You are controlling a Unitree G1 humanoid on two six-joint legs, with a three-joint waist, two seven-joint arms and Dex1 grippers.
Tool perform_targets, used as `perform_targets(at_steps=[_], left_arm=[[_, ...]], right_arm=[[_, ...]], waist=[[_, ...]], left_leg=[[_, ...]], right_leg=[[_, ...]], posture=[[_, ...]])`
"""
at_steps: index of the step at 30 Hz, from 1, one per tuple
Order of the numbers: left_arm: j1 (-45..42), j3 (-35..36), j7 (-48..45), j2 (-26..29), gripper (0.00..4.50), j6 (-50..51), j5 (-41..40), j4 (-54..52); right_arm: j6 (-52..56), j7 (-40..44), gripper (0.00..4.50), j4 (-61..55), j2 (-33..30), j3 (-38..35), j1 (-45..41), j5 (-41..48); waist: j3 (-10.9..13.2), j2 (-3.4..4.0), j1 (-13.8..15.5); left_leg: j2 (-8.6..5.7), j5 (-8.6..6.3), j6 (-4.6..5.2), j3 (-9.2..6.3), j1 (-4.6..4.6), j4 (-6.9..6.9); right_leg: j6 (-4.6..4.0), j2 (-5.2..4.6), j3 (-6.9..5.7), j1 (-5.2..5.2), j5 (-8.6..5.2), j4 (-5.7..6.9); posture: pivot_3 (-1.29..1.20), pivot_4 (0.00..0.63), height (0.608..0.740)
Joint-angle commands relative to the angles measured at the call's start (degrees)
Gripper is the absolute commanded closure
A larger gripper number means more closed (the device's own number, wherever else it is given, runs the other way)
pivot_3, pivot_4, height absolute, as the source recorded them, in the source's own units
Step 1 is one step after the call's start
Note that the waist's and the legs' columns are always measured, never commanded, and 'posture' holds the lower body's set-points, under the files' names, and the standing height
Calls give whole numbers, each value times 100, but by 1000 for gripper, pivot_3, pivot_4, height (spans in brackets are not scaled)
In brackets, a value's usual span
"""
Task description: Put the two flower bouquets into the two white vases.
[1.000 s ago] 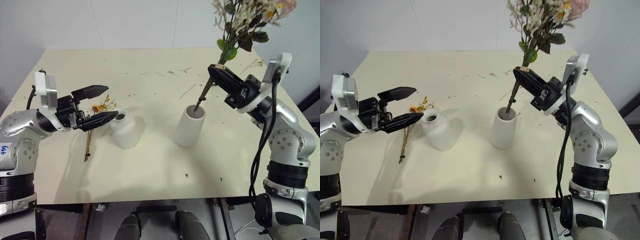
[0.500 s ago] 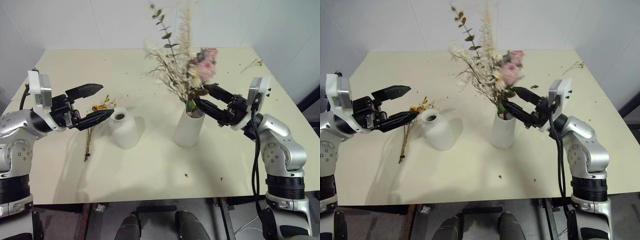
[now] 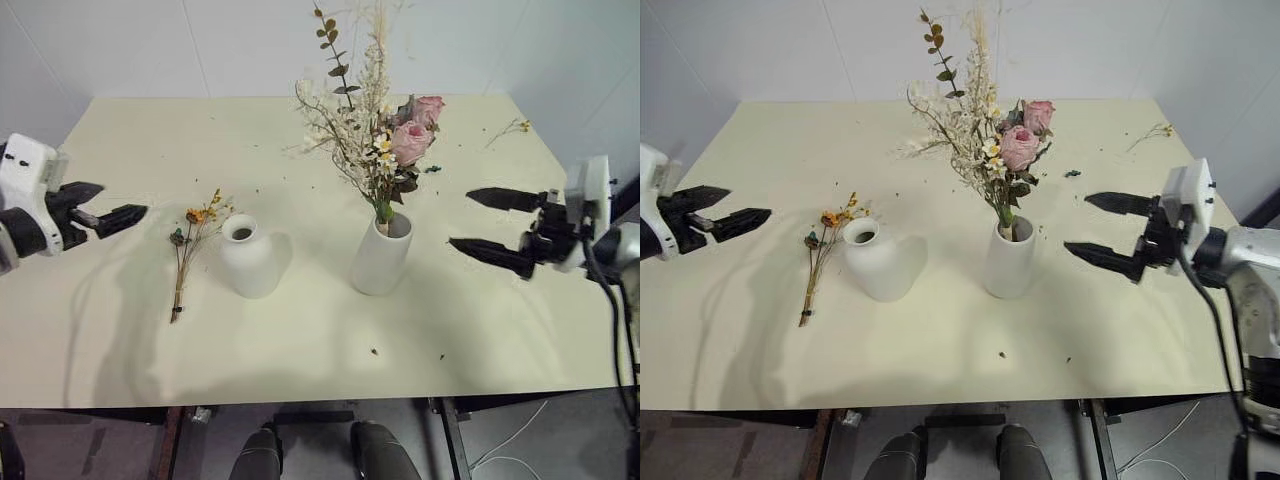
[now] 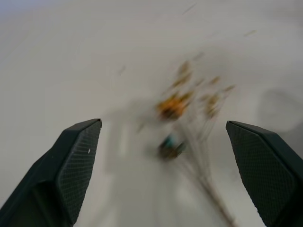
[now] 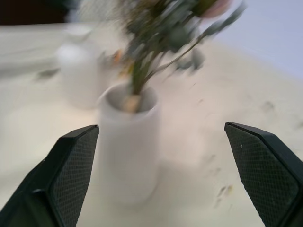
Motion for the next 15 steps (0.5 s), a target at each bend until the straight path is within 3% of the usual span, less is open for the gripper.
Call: perform_targets(at_steps=[1, 7, 9, 15], left_arm=[[-177, -394, 193, -42, 0, 794, 54, -112], [-358, -926, 447, -438, 0, 1849, 15, -436], [-485, -922, 797, -795, 0, 2239, 60, -629], [-575, -1180, 1033, -1194, 0, 2632, 170, -677]], right_arm=[[366, 416, 24, -507, -319, -51, -30, 435], [520, 254, 24, -814, -168, 102, -294, 573], [594, 212, 24, -979, -76, 138, -337, 686], [713, 2, 24, -1385, 139, 243, -382, 872]], waist=[[0, 0, -2], [1, -6, -6], [1, -7, 11], [0, -8, 33]], left_leg=[[0, 0, -1, 0, 0, 1], [1, -2, -4, 1, 0, 10], [1, -3, -6, 0, -3, 10], [0, -5, -9, -2, -6, 14]], right_leg=[[0, 0, 0, 0, 0, 1], [-1, 1, 0, 0, 1, 4], [-1, 1, 0, -1, 1, 1], [1, 1, -1, -1, 2, -1]], posture=[[0, 150, 740], [0, 150, 740], [0, 150, 740], [0, 150, 740]])
